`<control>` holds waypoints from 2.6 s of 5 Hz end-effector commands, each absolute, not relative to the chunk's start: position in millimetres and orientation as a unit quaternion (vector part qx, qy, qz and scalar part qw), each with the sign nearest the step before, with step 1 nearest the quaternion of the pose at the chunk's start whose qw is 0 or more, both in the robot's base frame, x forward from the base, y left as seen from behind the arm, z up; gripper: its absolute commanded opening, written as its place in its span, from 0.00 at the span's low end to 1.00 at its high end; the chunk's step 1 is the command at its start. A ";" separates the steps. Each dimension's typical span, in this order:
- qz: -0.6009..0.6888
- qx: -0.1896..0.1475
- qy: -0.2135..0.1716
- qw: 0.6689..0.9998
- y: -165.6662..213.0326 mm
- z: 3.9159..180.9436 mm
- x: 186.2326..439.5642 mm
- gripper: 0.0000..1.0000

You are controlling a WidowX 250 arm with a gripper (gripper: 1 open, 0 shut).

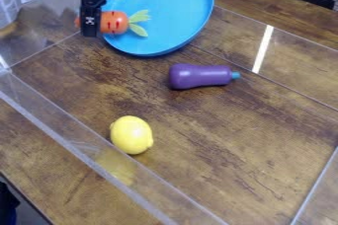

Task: Put the carrot on the blue tray

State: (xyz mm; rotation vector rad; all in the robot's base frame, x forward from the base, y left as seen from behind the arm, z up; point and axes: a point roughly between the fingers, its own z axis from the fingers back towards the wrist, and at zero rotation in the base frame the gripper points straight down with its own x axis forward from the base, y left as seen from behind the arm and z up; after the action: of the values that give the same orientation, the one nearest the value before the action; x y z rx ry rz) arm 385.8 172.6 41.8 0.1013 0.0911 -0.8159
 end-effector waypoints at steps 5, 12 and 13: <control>-0.321 0.082 0.028 0.943 191.2 61.6 412.4 0.00; -0.201 0.096 0.043 0.974 183.2 104.6 423.5 0.00; -0.235 0.098 0.043 0.966 177.2 108.3 428.8 0.00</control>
State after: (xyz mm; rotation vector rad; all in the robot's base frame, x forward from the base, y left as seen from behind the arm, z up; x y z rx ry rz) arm 419.2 182.7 79.3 0.1527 0.1519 -0.4603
